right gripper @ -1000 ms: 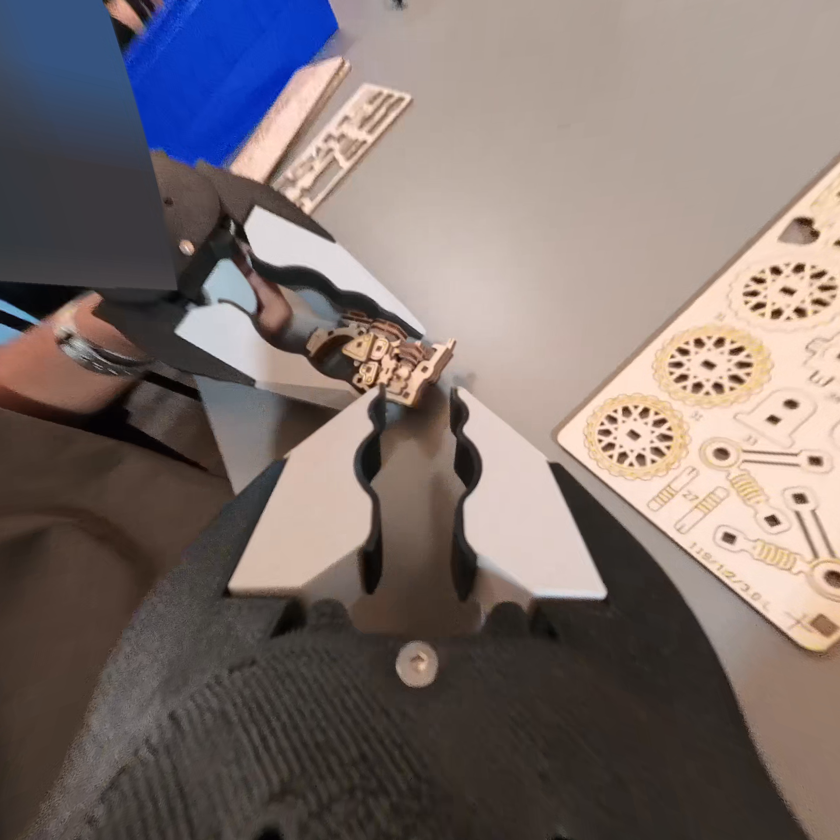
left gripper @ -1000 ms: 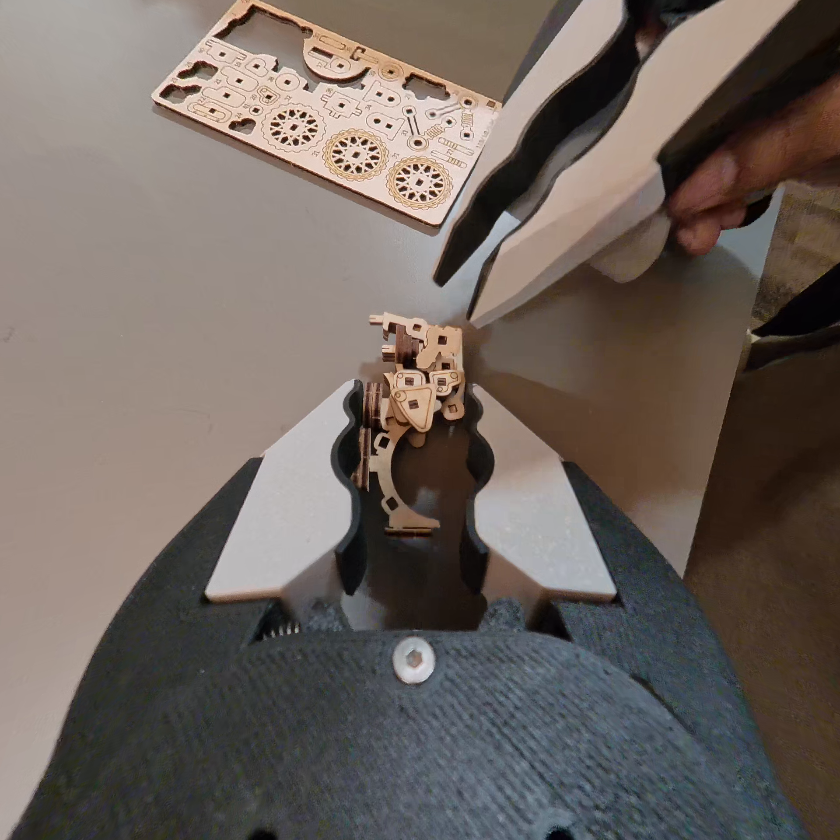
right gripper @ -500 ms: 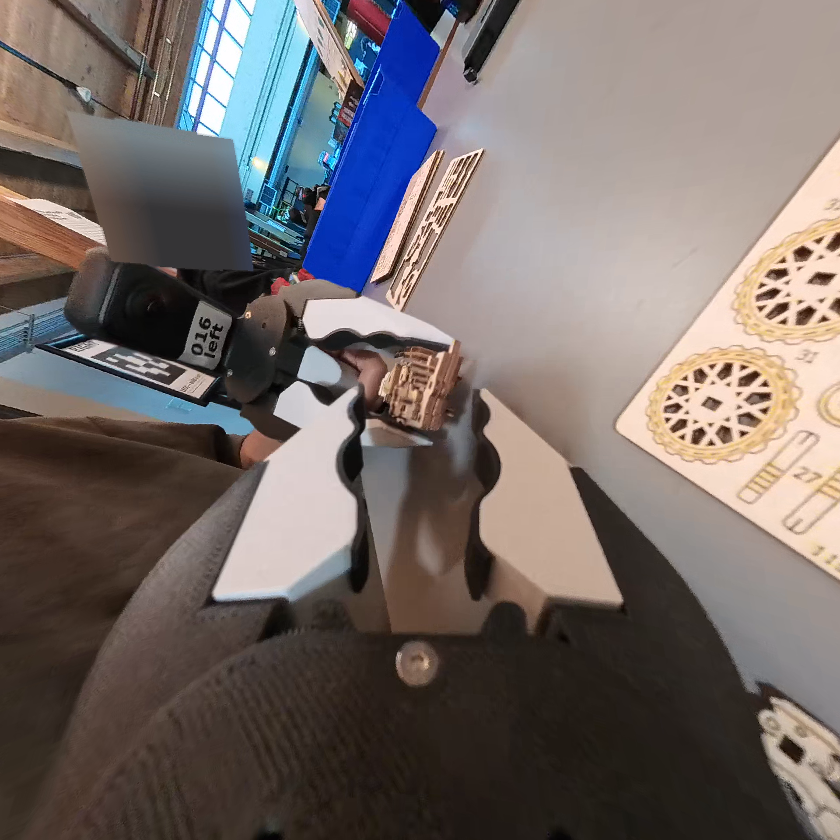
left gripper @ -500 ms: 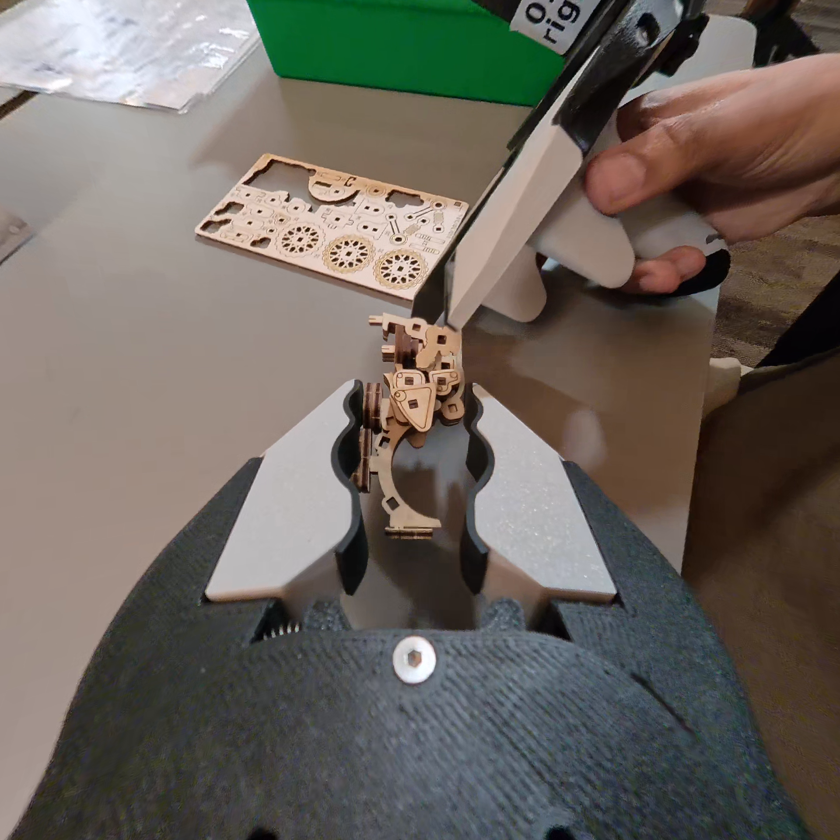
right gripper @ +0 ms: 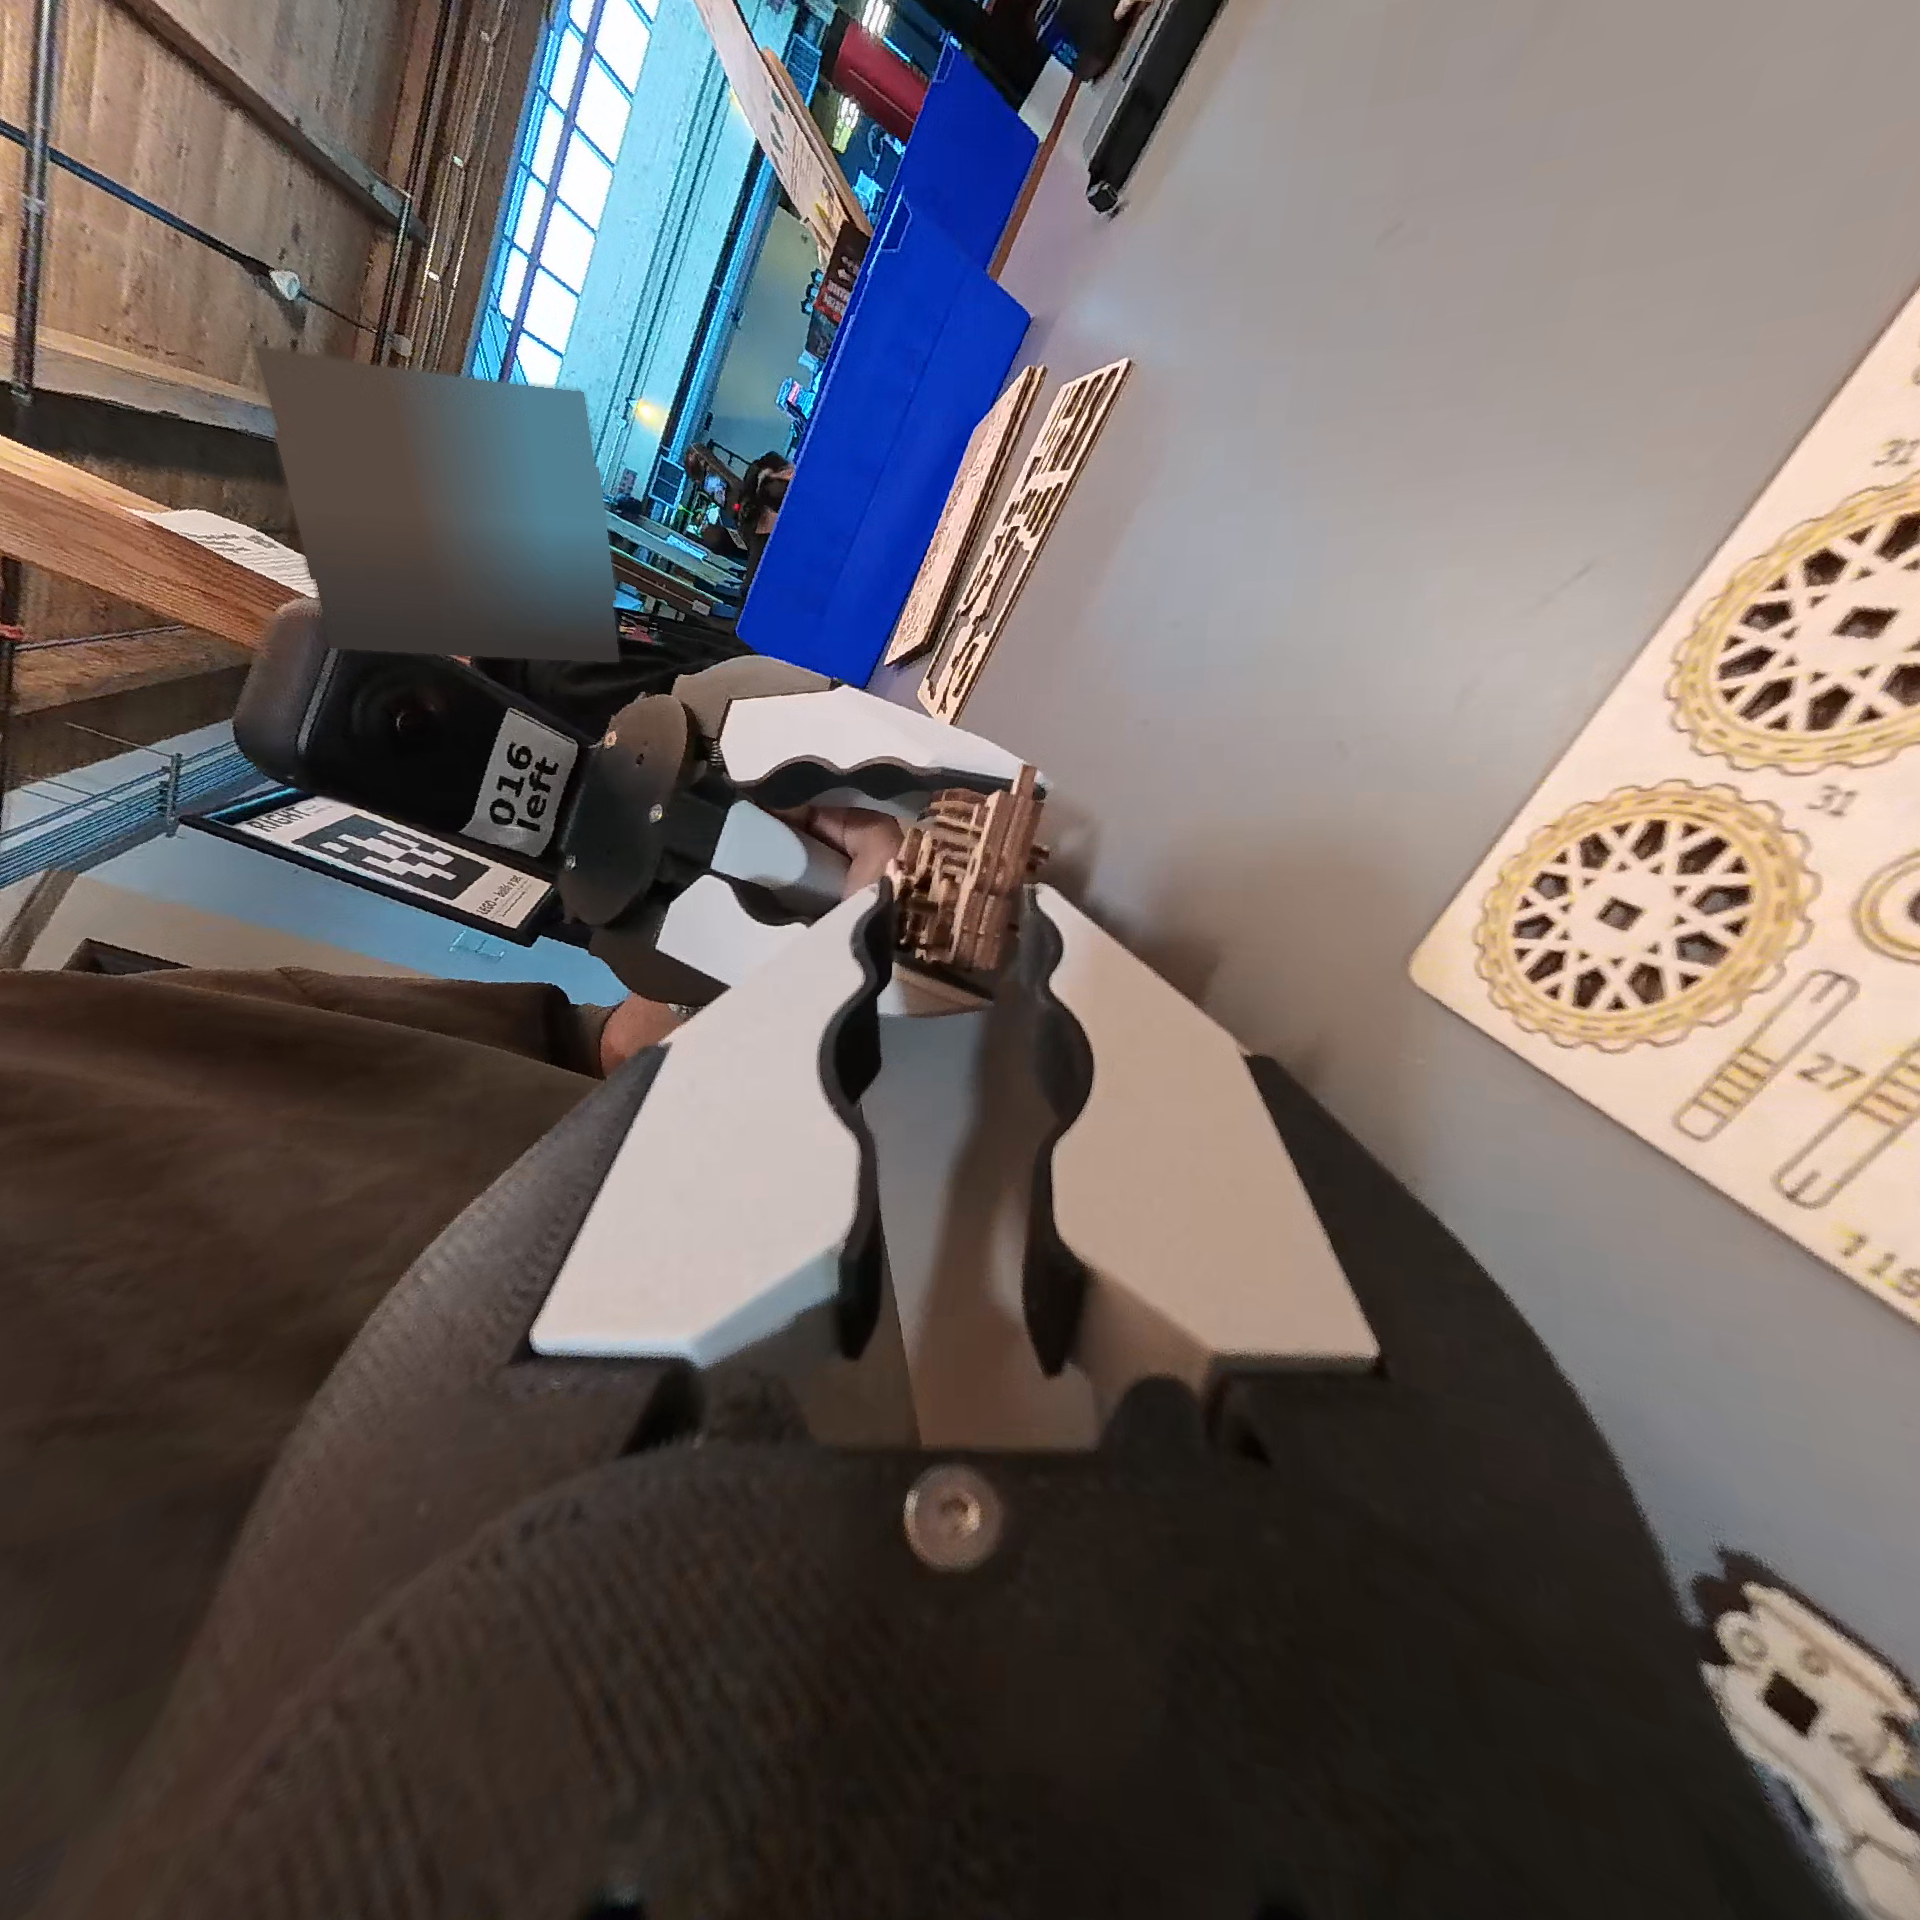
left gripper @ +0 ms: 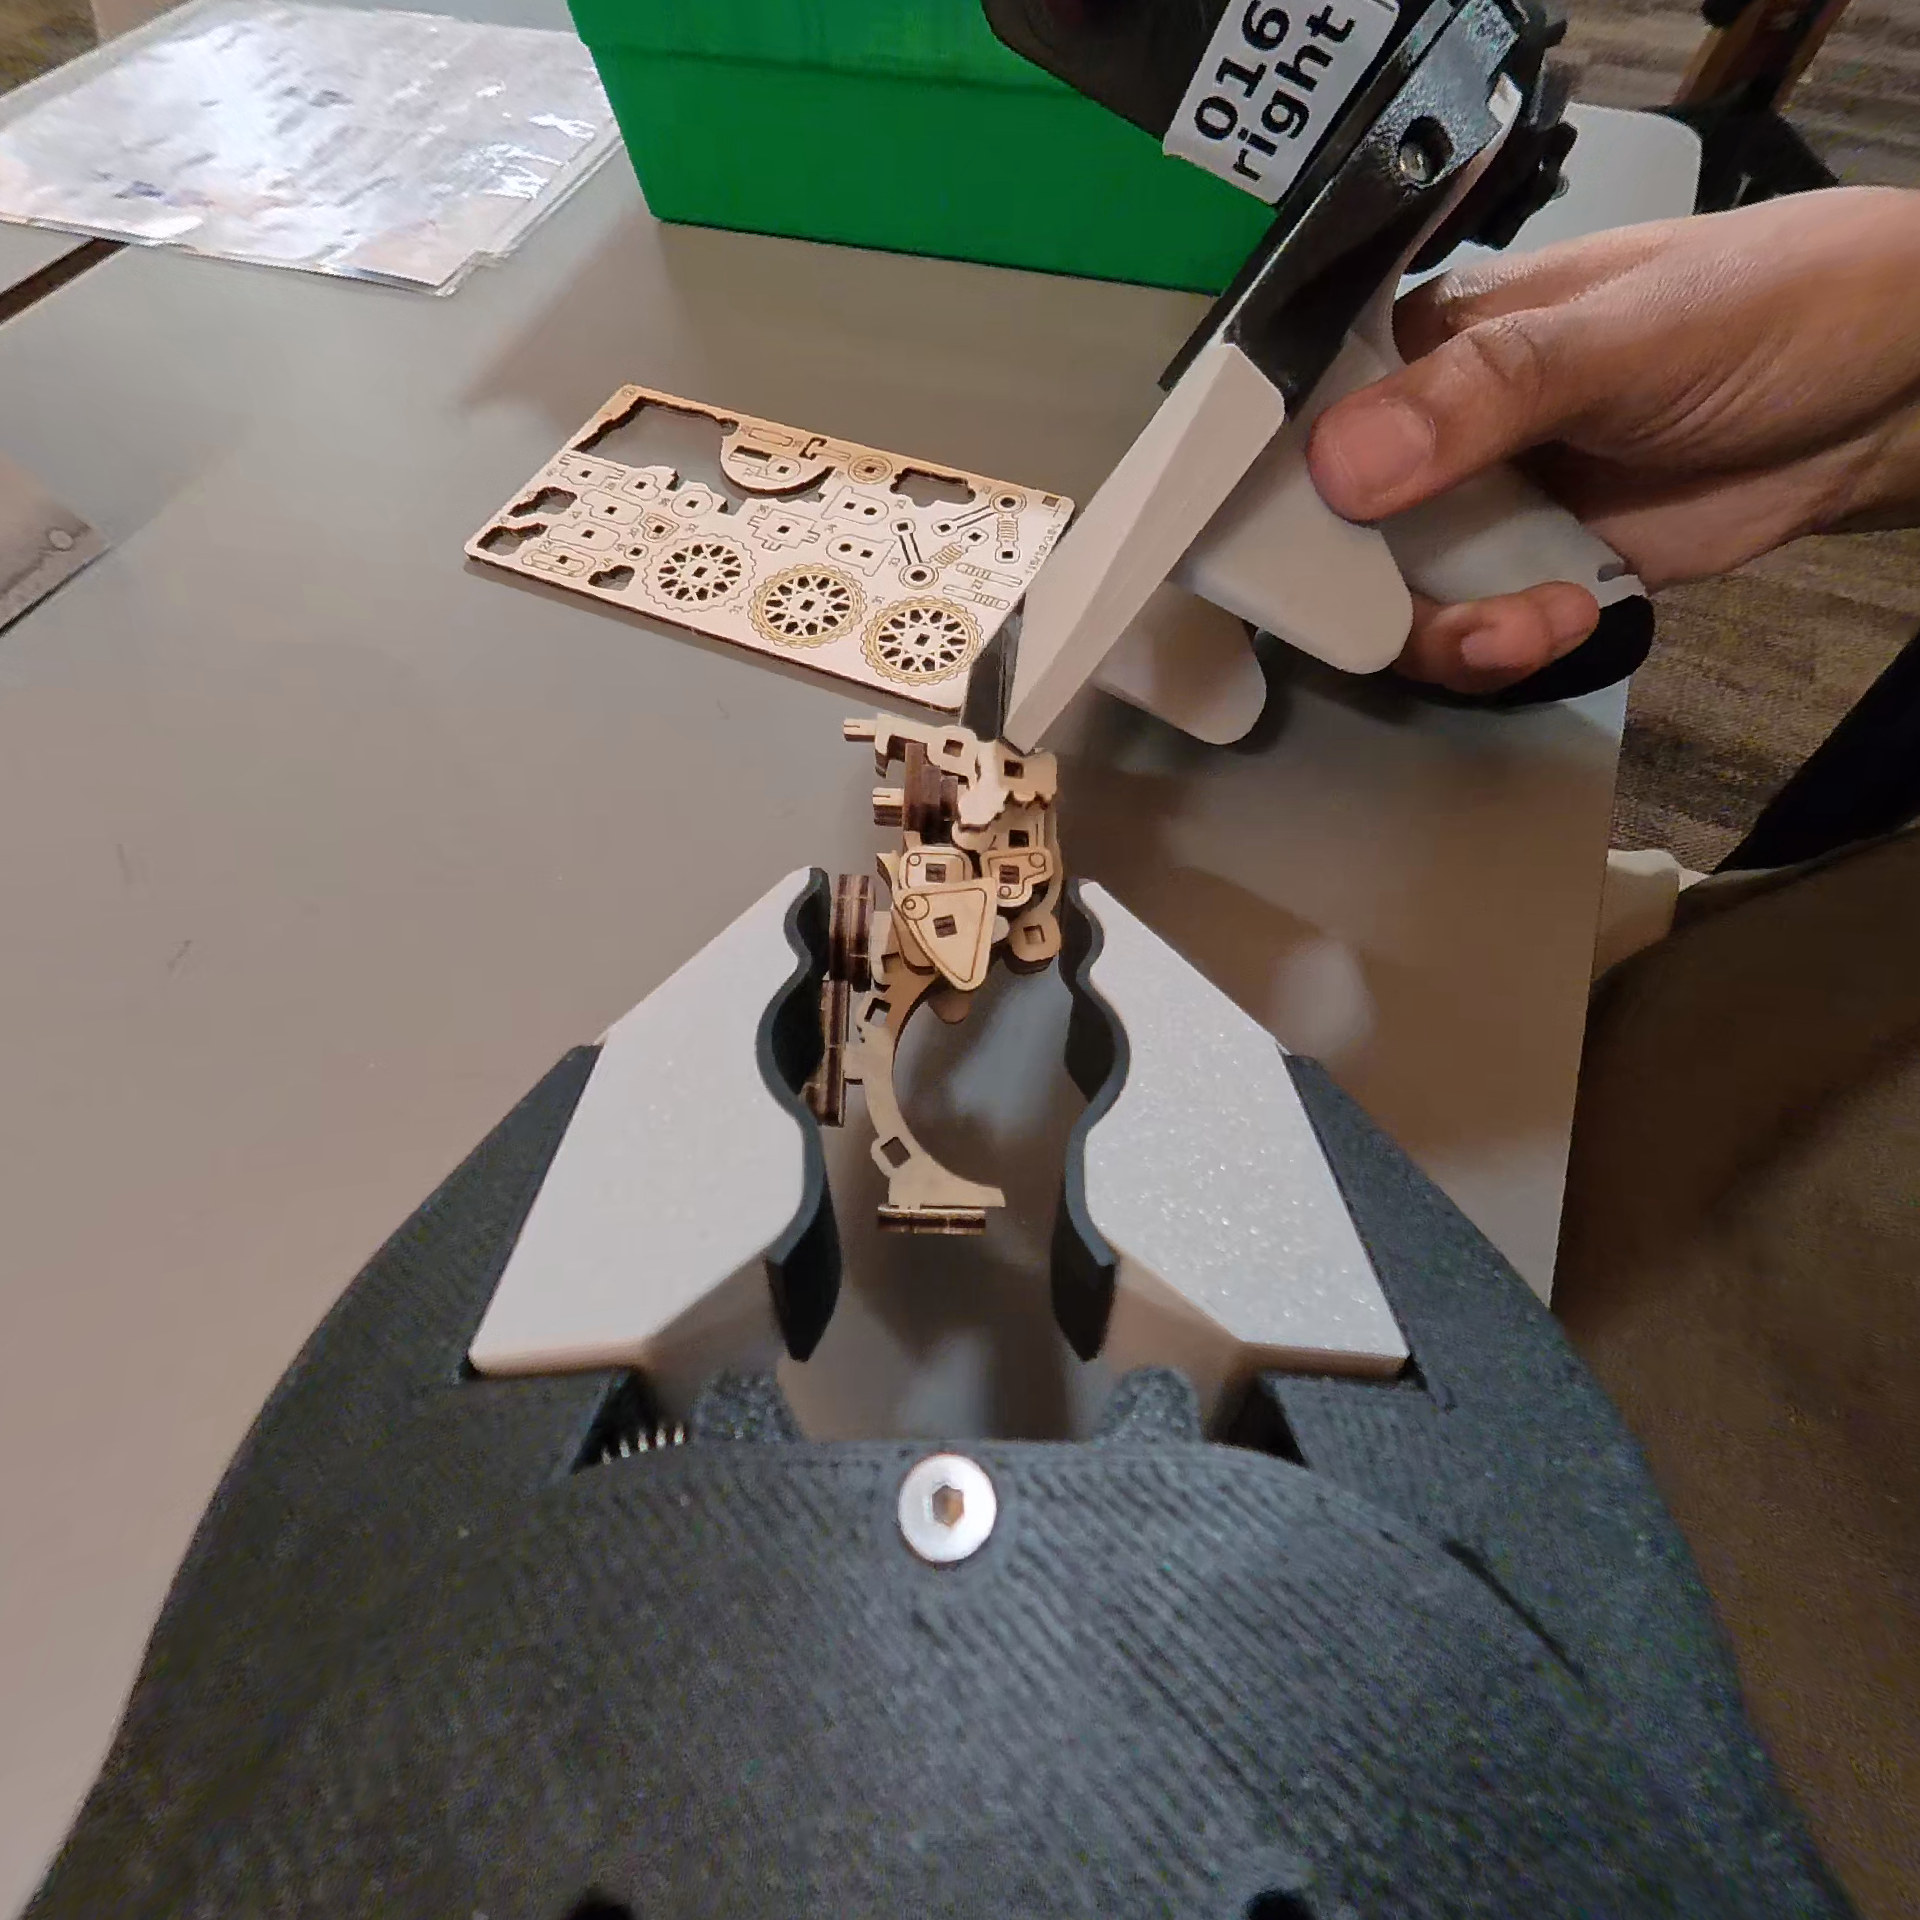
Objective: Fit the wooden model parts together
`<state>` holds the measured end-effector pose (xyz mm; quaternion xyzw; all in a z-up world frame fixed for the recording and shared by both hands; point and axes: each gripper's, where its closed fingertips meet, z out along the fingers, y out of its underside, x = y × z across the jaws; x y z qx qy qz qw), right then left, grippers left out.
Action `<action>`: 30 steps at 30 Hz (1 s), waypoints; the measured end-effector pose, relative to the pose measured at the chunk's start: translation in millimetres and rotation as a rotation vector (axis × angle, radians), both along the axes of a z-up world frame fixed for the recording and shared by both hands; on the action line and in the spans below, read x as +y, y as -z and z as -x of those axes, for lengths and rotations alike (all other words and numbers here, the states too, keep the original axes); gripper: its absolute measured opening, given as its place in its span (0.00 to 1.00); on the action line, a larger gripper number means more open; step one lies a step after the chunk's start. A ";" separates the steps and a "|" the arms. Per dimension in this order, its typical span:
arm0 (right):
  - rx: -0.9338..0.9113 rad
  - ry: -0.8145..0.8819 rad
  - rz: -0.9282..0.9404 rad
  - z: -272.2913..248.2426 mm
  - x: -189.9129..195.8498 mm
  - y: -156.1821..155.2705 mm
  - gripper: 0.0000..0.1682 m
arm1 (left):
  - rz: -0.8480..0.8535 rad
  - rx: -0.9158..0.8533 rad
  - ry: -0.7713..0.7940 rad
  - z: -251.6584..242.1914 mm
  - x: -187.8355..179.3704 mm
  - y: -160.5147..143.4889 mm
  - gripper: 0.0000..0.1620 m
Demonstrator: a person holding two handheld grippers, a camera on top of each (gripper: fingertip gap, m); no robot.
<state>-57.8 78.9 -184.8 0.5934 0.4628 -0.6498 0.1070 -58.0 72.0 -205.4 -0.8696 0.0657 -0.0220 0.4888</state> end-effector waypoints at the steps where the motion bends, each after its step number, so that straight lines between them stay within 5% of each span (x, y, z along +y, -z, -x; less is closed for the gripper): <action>1: 0.000 0.000 0.001 0.0 0.0 0.0 0.13 | -0.003 0.001 0.000 0.0 0.0 -0.4 0.26; 22: 0.003 0.020 0.004 0.9 6.9 -0.3 0.15 | 0.012 0.003 -0.038 5.5 0.4 1.8 0.26; 30: 0.132 0.026 -0.185 0.3 15.7 -10.7 0.14 | 0.108 -0.052 -0.043 7.9 -5.1 15.5 0.26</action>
